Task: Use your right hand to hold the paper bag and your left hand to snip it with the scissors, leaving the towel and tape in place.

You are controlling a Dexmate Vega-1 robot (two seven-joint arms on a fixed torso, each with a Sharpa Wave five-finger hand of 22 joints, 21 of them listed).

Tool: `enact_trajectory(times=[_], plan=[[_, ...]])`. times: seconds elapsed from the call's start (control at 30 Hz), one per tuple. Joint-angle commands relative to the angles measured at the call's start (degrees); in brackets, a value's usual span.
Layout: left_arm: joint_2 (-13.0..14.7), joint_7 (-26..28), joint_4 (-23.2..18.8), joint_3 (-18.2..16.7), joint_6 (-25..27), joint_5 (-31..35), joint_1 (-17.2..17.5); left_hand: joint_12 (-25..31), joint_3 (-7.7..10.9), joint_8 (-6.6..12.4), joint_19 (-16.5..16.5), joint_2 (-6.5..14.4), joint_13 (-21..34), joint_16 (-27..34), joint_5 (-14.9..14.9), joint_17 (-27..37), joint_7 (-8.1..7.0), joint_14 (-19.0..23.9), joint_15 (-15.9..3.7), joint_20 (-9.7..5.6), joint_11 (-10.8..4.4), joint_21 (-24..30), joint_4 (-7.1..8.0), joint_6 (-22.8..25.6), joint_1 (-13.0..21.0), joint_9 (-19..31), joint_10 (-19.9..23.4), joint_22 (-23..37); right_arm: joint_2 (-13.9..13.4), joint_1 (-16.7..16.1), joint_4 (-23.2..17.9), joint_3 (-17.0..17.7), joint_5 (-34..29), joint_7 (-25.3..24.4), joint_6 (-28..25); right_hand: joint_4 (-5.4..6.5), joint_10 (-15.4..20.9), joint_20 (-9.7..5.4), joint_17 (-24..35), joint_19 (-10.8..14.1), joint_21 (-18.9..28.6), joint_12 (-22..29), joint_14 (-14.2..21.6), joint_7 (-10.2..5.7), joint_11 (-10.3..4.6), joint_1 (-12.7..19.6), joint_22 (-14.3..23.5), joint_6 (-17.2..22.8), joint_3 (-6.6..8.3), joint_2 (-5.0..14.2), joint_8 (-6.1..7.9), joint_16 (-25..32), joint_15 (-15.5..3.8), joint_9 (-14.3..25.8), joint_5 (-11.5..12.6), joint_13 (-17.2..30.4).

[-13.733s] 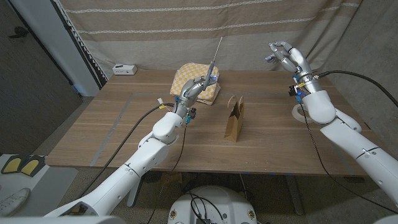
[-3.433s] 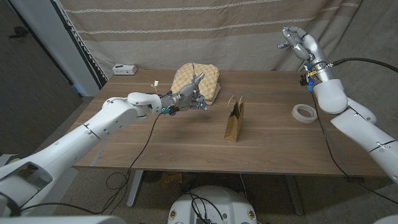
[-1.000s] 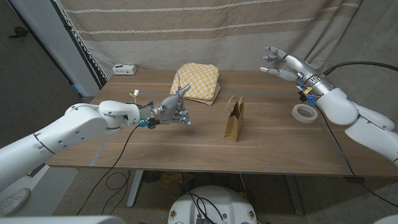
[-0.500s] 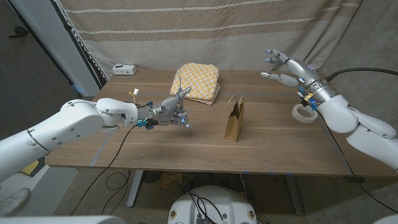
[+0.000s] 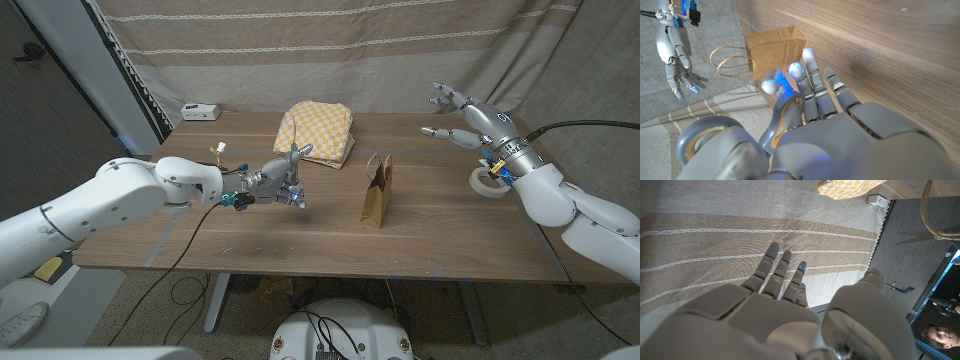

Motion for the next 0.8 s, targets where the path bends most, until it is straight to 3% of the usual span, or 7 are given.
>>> enact_trajectory(times=[0.03,0.27,0.8], plan=[[1.21,0.21,-1.72,-0.1,0.42,-0.83,1.42,-0.28,-0.81,19.15,-0.02,0.0,-0.28,0.57,0.5,0.32,3.86,-0.22,-0.88,-0.52,0.04,0.31,-0.08,4.66,1.07,0.16,0.4,0.18,-1.28,-1.93,-0.61,0.93,-5.5,-1.42,-1.75,-1.54,-0.52,-0.49,-0.16,0.55,-0.7,-0.21,-0.8,-0.13,-0.14,2.85,0.12,-1.13,0.35,0.13,-0.16,-0.48,-9.81,0.08,0.95,-0.28],[1.82,0.55,-2.56,-0.28,0.54,-1.55,2.32,-0.16,-0.82,19.14,-0.08,0.0,-0.11,0.6,0.65,-0.12,3.86,-0.09,-0.87,-0.5,-0.14,0.31,0.01,4.71,1.21,0.16,0.52,0.19,-2.33,-2.27,-0.7,0.83,-6.54,-1.25,-1.5,-2.35,-0.97,-0.72,-0.38,0.93,-1.24,-0.34,-1.06,0.07,-0.21,4.34,0.07,-2.23,0.26,-0.65,-0.33,-0.76,-9.68,0.04,1.35,-0.58],[2.09,0.61,-3.9,0.79,1.74,-0.56,1.32,-0.65,-0.81,19.08,-0.26,0.04,-0.64,1.22,1.1,-0.37,3.81,-0.66,-0.79,-0.44,-0.38,0.35,0.28,4.33,1.56,0.13,0.62,0.24,-2.57,-4.63,-1.55,1.92,-7.57,-1.85,-1.3,-2.28,-1.46,-0.74,-0.52,1.25,-1.86,-0.47,-1.33,0.24,-0.27,4.03,0.04,-3.23,-0.64,-1.99,-0.45,-1.0,-9.55,0.01,1.27,-0.85]])
